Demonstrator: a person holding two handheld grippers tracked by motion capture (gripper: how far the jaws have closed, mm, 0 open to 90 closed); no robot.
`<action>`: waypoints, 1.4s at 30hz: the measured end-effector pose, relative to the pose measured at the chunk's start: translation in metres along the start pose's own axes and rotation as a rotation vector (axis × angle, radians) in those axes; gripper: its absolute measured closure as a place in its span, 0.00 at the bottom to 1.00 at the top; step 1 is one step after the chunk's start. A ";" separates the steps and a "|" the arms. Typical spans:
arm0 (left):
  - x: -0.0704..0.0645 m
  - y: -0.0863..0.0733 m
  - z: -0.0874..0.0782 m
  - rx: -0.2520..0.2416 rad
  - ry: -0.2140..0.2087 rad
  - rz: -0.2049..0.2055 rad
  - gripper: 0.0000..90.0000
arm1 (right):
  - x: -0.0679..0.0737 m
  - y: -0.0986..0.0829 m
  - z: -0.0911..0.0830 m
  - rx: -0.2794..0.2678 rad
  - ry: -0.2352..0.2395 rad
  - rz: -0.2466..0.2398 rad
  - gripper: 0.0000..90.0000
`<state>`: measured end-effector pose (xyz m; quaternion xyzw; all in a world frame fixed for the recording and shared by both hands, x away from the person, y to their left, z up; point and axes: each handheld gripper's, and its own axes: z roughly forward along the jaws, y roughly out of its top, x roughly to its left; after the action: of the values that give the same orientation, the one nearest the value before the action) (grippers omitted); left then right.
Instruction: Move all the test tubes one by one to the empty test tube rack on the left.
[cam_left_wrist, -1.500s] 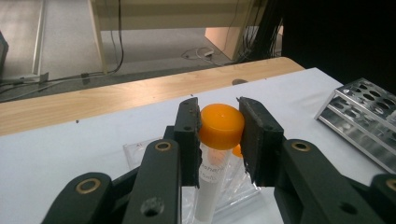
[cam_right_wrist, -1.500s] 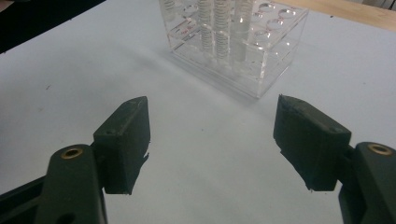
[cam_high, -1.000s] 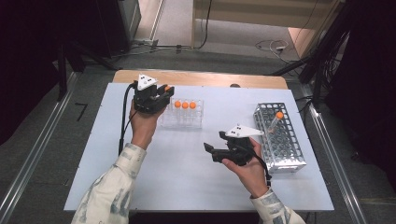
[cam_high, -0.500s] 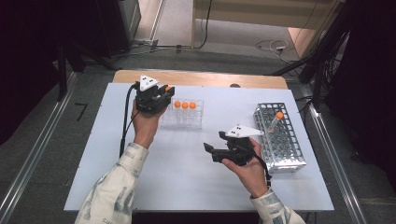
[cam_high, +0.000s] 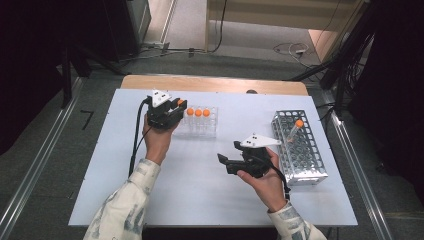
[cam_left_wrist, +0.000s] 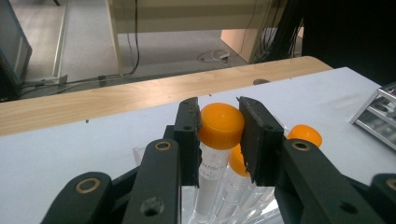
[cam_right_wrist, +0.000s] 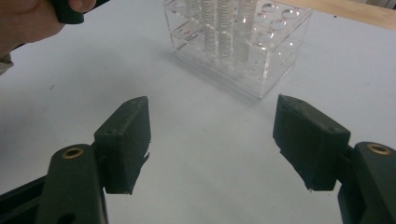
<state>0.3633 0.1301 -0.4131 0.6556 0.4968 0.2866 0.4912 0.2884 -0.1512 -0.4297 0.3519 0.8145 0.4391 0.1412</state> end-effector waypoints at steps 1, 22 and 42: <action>0.000 -0.001 0.000 0.002 0.001 -0.001 0.77 | 0.000 0.000 0.000 0.001 0.000 -0.001 0.29; -0.002 -0.009 0.001 0.003 0.003 -0.009 0.71 | 0.001 -0.001 0.001 0.007 0.004 0.001 0.29; -0.001 -0.033 -0.053 -0.011 -0.069 -0.098 0.29 | -0.030 0.002 -0.027 -0.077 -0.105 0.065 0.29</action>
<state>0.3047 0.1487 -0.4254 0.6373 0.5095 0.2424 0.5249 0.2955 -0.1880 -0.4150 0.3950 0.7767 0.4553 0.1826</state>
